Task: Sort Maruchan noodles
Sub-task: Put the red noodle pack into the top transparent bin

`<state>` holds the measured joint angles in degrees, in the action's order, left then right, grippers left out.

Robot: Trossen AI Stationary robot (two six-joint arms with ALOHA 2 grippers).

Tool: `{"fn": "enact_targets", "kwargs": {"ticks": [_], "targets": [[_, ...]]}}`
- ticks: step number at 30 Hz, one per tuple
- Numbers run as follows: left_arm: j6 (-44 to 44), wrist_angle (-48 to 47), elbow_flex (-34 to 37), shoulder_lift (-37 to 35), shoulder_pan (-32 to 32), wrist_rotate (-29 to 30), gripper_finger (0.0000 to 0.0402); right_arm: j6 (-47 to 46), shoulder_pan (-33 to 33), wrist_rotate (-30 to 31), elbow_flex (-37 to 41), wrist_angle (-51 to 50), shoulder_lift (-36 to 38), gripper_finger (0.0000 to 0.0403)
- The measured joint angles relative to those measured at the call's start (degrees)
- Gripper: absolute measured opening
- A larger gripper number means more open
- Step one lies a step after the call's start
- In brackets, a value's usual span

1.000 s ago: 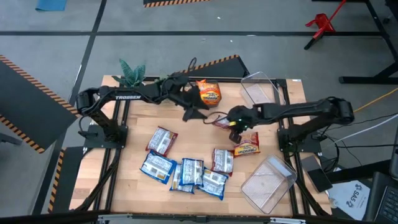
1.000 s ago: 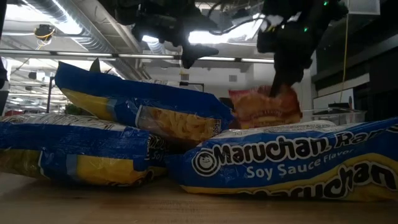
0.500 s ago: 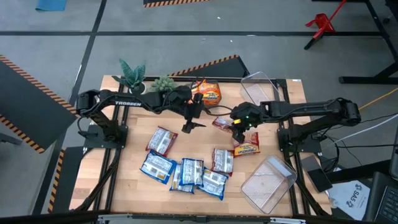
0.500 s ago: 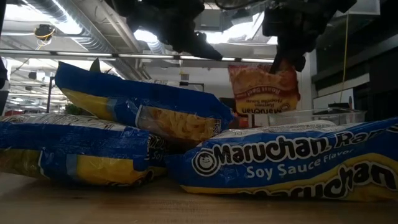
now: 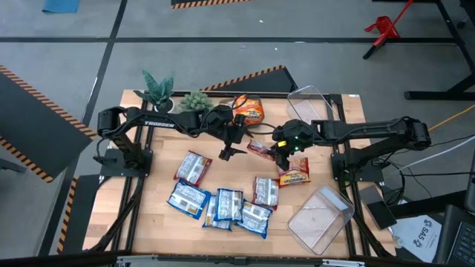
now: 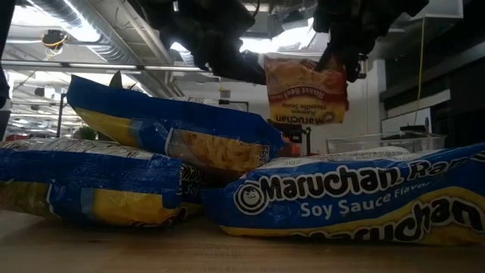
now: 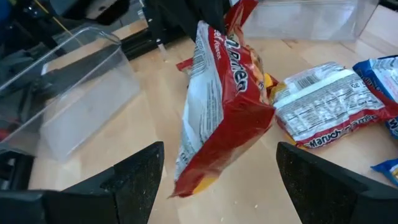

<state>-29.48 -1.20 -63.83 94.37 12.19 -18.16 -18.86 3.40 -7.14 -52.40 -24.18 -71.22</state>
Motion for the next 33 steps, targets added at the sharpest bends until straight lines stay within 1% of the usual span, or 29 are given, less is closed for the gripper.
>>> {"fn": "enact_targets", "kwargs": {"ticks": [5, 8, 12, 19, 23, 29, 33], "targets": [[0.36, 4.61, 0.0, -0.02, 0.0, -0.02, 0.0305, 1.46, 0.0, -0.1, -0.02, 2.62, 0.0, 0.0], [-0.52, 7.67, -0.07, 0.93, -0.19, -1.21, 0.0305, 1.34, 0.0, -0.68, -0.02, 5.68, 0.0, 0.0], [-0.69, 8.29, -0.04, 1.81, -0.66, -1.27, 0.0305, 1.24, 0.0, -1.48, -0.1, 8.13, 0.0, 0.0], [0.41, 8.68, 0.02, 2.19, -0.87, -0.37, 0.0299, 0.84, 0.0, -1.62, -0.11, 7.92, 0.24, 0.0], [0.62, 8.99, 0.02, 2.19, -0.89, -0.35, 0.0276, 0.81, 0.0, -1.77, -0.2, 8.44, 0.24, 0.0], [0.79, 10.09, 0.02, 2.19, -1.07, 0.41, 0.0223, 0.71, 0.0, -1.31, -2.52, 7.38, 0.24, 0.0001], [0.91, 11.09, 0.02, 2.19, -1.09, 0.92, 0.019, 0.69, 0.04, -0.95, -3.63, 7.14, 0.24, 0.0012]]}}
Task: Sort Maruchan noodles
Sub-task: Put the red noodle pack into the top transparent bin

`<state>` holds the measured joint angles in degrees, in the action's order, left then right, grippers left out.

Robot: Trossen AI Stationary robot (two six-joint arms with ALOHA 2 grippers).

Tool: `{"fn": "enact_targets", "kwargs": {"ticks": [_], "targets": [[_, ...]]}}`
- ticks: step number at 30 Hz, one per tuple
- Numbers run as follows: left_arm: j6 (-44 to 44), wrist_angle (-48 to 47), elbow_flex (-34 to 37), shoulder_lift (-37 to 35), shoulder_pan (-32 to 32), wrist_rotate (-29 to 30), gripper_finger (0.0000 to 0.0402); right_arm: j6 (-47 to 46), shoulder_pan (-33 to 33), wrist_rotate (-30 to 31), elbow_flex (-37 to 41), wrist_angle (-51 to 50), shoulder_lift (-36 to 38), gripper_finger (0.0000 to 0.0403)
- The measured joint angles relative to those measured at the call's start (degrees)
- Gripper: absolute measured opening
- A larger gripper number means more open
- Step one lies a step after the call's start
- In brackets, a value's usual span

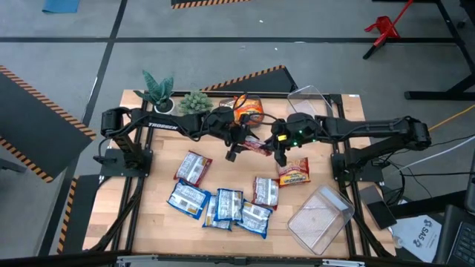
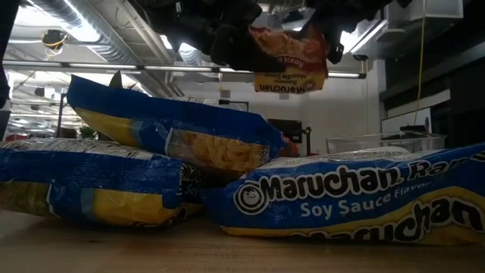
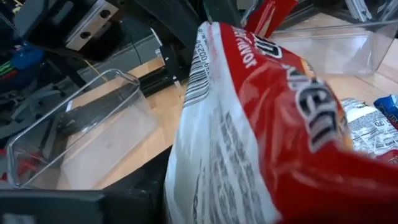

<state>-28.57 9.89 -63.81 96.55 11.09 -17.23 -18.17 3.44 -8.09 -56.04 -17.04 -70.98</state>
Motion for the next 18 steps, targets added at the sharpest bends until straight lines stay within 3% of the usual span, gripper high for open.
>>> {"fn": "enact_targets", "kwargs": {"ticks": [4, 9, 18], "targets": [[1.73, -0.06, 0.0, 0.0, -0.04, -0.04, 0.0158, -0.02, 0.0, 0.68, -0.23, 0.03, 0.0, 0.0026], [6.8, 0.06, 0.0, 0.0, 0.31, 2.56, 0.0135, -4.18, -0.02, 5.84, -0.34, -3.35, 1.92, 0.0056], [27.11, 5.19, 0.0, 0.0, 5.56, 4.62, 0.0133, -12.64, -0.09, 16.13, -0.34, -15.37, 17.94, 0.0151]]}}
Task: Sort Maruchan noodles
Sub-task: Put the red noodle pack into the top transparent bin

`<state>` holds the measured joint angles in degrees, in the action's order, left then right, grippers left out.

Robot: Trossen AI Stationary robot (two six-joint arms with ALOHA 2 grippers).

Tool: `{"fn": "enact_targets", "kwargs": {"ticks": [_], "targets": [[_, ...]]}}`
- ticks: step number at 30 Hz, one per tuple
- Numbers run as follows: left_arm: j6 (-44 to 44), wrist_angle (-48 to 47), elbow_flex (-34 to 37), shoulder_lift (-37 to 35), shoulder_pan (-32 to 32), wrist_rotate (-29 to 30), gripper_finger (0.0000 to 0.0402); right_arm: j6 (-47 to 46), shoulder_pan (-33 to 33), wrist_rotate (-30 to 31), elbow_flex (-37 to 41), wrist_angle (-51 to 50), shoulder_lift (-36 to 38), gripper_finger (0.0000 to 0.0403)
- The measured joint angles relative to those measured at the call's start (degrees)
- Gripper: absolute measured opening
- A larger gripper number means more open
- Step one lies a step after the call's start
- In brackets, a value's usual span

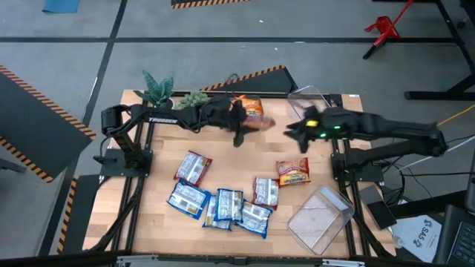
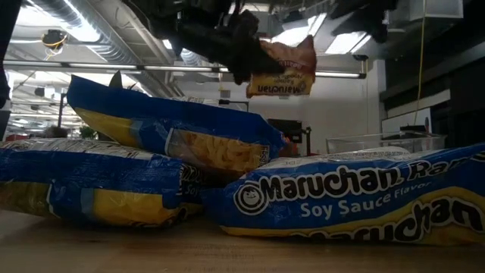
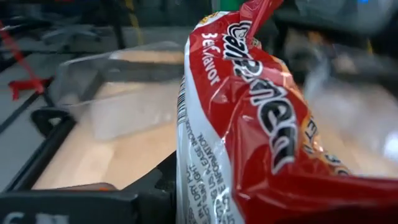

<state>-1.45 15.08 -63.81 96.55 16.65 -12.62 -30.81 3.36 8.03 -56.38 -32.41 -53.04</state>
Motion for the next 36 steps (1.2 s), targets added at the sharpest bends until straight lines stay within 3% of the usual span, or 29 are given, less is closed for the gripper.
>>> {"fn": "enact_targets", "kwargs": {"ticks": [5, 7, 14, 28, 36], "targets": [[17.37, 9.86, -0.93, 1.5, 3.22, 0.28, 0.0133, -7.51, 0.02, 8.13, 0.0, -7.19, 9.02, 0.0165], [23.3, 9.03, -2.93, 3.39, 4.49, -0.48, 0.0133, -9.43, 0.02, 11.45, 0.0, -9.29, 11.05, 0.0165], [34.34, 6.84, -19.49, 15.66, 5.79, -5.05, 0.0132, -11.4, 0.04, 15.49, 0.0, -12.88, 13.56, 0.0166], [44.87, 5.89, -49.68, 39.78, 7.71, -2.86, 0.0131, -13.54, 0.04, 15.45, 0.02, -12.78, 13.55, 0.0166], [40.8, 5.89, -60.89, 48.11, 6.63, 7.95, 0.0131, -13.52, 0.04, 15.41, 0.02, -12.76, 13.55, 0.0166]]}}
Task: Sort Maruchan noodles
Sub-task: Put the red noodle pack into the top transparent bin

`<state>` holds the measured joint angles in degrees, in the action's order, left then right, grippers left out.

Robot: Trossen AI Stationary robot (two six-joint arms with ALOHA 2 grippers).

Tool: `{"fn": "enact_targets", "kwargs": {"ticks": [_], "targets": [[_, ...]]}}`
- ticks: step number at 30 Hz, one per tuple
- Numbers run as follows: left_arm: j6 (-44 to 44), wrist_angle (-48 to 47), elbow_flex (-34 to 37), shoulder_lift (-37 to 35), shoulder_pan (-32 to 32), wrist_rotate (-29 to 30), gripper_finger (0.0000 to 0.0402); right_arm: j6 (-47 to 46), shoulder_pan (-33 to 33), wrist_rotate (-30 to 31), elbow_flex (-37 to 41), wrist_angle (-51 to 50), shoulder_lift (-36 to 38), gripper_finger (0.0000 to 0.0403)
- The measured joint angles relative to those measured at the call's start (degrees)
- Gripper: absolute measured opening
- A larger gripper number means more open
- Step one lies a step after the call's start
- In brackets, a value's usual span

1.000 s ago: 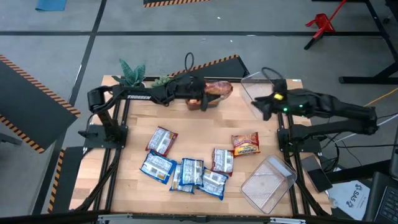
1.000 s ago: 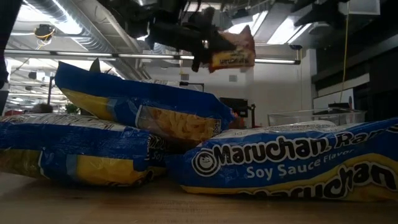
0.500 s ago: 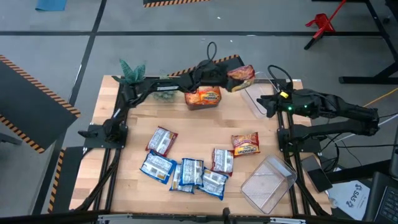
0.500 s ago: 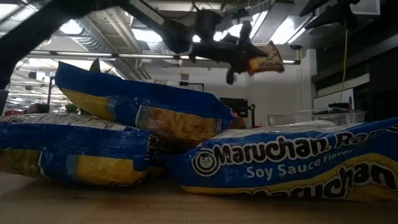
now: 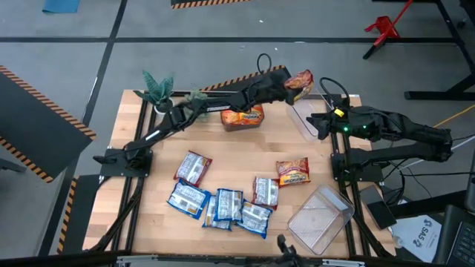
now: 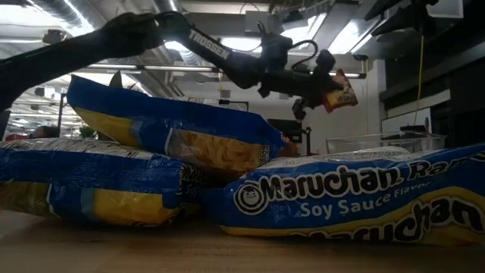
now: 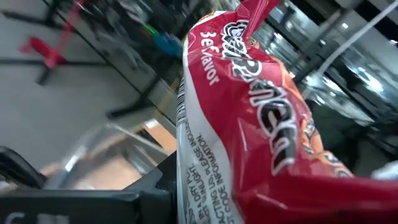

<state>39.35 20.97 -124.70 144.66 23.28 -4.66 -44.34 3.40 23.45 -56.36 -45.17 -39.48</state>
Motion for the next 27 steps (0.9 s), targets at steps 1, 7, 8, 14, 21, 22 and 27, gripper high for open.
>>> {"fn": "enact_targets", "kwargs": {"ticks": [1, 7, 8, 14, 21, 22, 27], "targets": [[-0.44, -0.74, -1.09, 0.64, -0.11, 1.36, 0.0131, 0.02, 0.0, 0.06, 0.0, 0.04, 0.0, 0.0166], [-1.72, -4.88, -5.09, 4.57, -0.1, 2.84, 0.0131, 0.71, 0.0, 0.54, 0.0, 0.04, 0.0, 0.0166], [-1.91, -5.15, -5.36, 5.13, -0.1, 3.43, 0.0131, 0.82, 0.0, 0.55, 0.0, 0.04, 0.0, 0.0166], [-0.54, -4.57, -5.6, 5.81, 0.0, 5.4, 0.0131, 1.01, -0.02, 0.97, 0.02, -0.13, -0.02, 0.0166], [1.05, -5.81, -5.6, 4.28, 0.18, -7.87, 0.0131, -14.67, 0.06, 19.35, 0.22, -20.83, -2.2, 0.0166], [1.94, -6.44, -5.59, 3.25, 0.31, -8.99, 0.0131, -16.38, 0.05, 20.84, 0.34, -23.47, -3.23, 0.0166], [2.06, -8.59, -5.66, -2.11, 3.3, -9.16, 0.0131, -18.25, 2.54, 17.9, 3.53, -26.1, -7.98, 0.0166]]}}
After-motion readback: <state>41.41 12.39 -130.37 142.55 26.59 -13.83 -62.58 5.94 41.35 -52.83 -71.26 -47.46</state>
